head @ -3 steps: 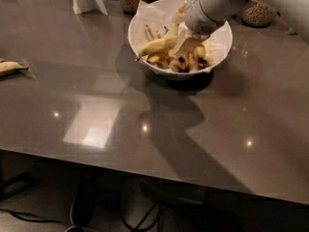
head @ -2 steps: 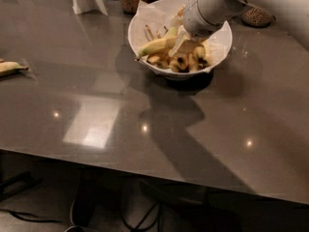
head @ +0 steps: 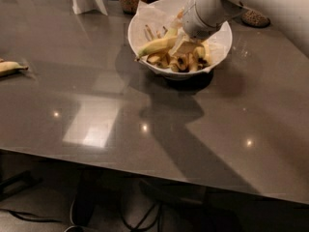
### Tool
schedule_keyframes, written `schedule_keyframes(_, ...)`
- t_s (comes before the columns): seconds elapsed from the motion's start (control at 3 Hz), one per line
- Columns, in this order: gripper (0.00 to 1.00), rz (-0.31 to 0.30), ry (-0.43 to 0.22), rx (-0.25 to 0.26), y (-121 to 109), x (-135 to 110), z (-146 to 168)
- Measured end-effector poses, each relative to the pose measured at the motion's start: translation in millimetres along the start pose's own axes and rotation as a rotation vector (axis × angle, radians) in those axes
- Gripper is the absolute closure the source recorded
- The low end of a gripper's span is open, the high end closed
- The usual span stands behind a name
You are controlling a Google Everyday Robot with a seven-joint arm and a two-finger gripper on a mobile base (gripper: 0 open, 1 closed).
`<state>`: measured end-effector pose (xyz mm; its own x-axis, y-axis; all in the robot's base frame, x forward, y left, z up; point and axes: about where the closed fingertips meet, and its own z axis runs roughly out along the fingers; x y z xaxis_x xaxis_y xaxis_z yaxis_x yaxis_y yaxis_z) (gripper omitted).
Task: Pick banana from white bowl
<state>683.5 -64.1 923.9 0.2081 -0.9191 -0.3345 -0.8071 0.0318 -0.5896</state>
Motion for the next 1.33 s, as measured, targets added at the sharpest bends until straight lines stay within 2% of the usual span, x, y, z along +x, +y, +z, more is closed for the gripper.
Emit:
schedule_keyframes(0.33, 0.5, 0.014, 0.013, -0.006, 3, 7, 10)
schedule_keyframes(0.67, 0.69, 0.021, 0.019, -0.011, 6, 10, 13)
schedule_keyframes(1.0, 0.92, 0.02, 0.019, -0.012, 6, 10, 13)
schedule_keyframes(1.33, 1.0, -0.001, 0.011, -0.013, 6, 2, 1)
